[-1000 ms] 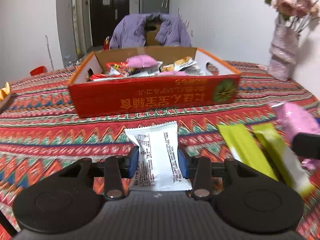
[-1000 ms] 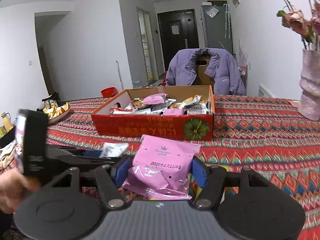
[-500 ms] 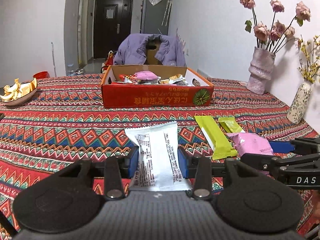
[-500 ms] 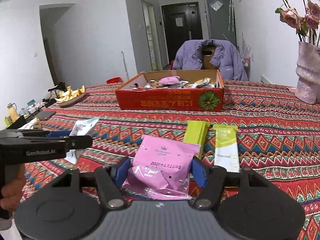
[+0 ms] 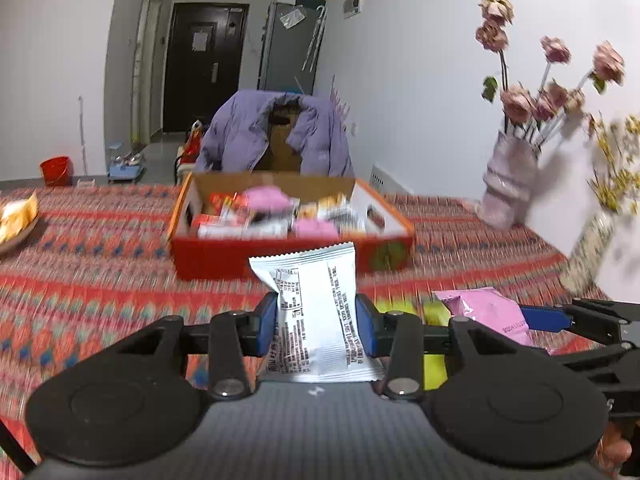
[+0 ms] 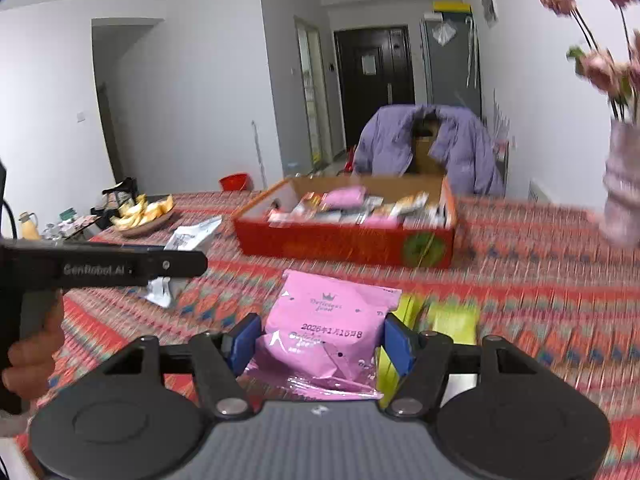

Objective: Organize snacks
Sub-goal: 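Carry both packets into the box and open both grippers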

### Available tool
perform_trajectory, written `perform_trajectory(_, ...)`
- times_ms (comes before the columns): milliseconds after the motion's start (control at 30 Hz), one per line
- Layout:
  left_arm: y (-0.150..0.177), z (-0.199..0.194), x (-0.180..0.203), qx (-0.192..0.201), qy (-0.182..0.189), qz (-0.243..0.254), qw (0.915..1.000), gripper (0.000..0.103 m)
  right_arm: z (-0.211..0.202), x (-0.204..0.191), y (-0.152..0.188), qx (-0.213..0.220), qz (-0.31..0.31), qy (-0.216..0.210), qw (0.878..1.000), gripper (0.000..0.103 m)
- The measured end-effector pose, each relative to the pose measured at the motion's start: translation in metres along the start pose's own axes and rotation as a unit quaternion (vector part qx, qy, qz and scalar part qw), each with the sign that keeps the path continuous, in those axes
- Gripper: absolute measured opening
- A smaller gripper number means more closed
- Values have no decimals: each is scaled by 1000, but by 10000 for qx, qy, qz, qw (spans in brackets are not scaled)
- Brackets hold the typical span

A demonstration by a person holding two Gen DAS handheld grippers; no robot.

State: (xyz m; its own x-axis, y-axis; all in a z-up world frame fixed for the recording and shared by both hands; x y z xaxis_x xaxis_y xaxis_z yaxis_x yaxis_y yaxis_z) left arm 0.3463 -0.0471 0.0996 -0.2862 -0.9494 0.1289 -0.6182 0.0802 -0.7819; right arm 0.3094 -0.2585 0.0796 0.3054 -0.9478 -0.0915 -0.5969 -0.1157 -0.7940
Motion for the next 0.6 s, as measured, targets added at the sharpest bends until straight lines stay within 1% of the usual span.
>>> perform_trajectory(33, -13, 11, 0, 10, 0, -19, 10000, 41, 8, 6, -13, 41, -9, 15, 10000, 65)
perform_trajectory(100, -45, 39, -3, -39, 123, -32, 9999, 41, 27, 17, -38, 85, -57, -1, 9999, 65)
perform_trajectory(167, -71, 65, -3, -73, 112, -46, 9999, 42, 51, 30, -66, 106, -90, 22, 9999, 65)
perform_trajectory(267, -108, 109, -4, -138, 195, -35, 9997, 42, 94, 48, -103, 21, -141, 161, 9998, 65)
perform_trajectory(300, -117, 123, -5, -176, 143, -68, 9997, 42, 109, 54, -111, -64, -138, 205, 9997, 65)
perform_trajectory(367, -131, 152, -6, -276, 79, -79, 9996, 42, 140, 65, -121, -219, -114, 367, 9990, 65)
perform_trajectory(433, -138, 178, -8, -412, -2, -132, 9991, 42, 166, 75, -126, -367, -122, 498, 9980, 65)
perform_trajectory(500, -140, 198, -12, -576, 37, -209, 9981, 42, 185, 81, -128, -471, -142, 557, 9972, 65)
perform_trajectory(600, -138, 217, -16, -687, 43, -179, 9975, 42, 207, 88, -128, -667, -164, 545, 9961, 65)
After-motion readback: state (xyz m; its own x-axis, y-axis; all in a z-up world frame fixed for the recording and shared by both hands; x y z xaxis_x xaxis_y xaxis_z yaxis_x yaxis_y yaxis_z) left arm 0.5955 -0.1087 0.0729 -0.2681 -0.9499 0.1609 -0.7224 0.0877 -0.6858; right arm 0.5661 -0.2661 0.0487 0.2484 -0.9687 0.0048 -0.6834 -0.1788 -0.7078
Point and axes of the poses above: each gripper's, at about its wrist camera, not at the fingertips, and z roughly the way its jaws point, x to its right, y to its underside, the point moved 1 cm from there along z, roughly the way its jaws point, and after that the axes turned 9 degrees about -x, right-handed, at the moved point
